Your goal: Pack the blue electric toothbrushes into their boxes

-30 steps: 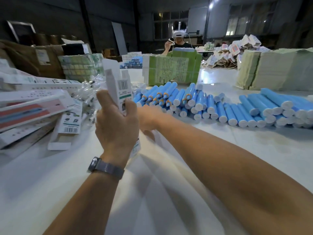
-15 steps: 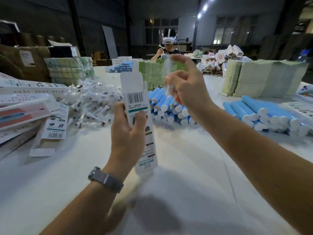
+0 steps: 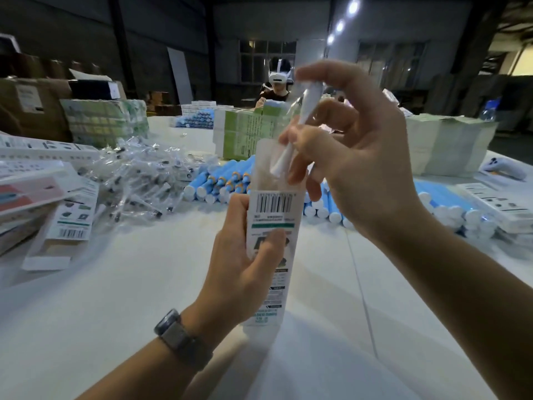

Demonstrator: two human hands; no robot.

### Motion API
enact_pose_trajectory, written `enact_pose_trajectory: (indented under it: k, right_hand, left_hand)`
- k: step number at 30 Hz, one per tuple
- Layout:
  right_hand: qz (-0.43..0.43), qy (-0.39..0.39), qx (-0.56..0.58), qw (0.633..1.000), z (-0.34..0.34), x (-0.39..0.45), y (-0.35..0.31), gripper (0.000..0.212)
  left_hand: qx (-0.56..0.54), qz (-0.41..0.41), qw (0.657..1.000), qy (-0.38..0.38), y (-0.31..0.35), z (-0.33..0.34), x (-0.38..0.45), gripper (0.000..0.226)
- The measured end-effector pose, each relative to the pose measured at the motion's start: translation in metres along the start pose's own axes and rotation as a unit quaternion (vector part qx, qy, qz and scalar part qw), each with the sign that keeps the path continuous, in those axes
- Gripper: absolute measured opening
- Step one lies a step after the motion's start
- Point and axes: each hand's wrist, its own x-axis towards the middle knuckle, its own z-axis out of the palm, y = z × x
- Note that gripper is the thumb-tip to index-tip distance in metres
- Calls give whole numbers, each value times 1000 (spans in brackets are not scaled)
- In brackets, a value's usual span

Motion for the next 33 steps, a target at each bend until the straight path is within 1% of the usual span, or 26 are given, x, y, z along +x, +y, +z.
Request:
enact_pose_trajectory:
  k: [2,4,6,9,13,17,18,21,23,26,28,29,31,33]
  right_hand:
    - [-10,-6,-73,997,0,0,2,27]
    - [-16,-15,-138,990,1,-1,5,21]
    - [-19,-36,-164,986,5,-4,8,22]
    - [-36,-52,-208,976,10,-5,11,30]
    - [-44,-11,-196,980,5,-2,10,22]
    - [-66,23,-207,976,0,-1,5,19]
    - [-71,18,-214,974,-1,-1,4,17]
    - [-79,-33,-218,972,1,-3,3,17]
    - [-76,-44,-201,976,2,-4,3,20]
    - [-45,-9,-148,988,1,-1,3,22]
    - [-27,17,-101,994,0,2,3,21]
    - [-22,18,-86,996,0,2,3,20]
    - [-18,-14,-97,995,1,2,2,19]
    - [-23,-73,-161,984,2,0,3,17]
  left_hand:
    - [-4,-1,1000,1,0,0,0,38]
    - [-7,-5,1000,3,-1,0,1,36]
    - [-12,-4,1000,6,-2,0,2,32]
    - [-23,0,1000,6,-4,-1,2,32]
    - [-27,5,1000,3,-4,-2,1,33]
    - [-22,20,1000,-7,-2,-1,1,34]
    - [-22,21,999,-9,-2,-1,1,34]
    - [-23,18,1000,-7,-1,-1,1,34]
    - [-23,18,1000,-3,-1,-1,1,32]
    - [-19,19,1000,-5,-1,-2,2,33]
    - [-12,28,999,-11,-1,-1,1,35]
    - [-9,32,999,-13,-1,-1,1,35]
    - [-10,35,999,-11,-1,-1,1,34]
    - [-11,35,999,-7,-2,-1,2,31]
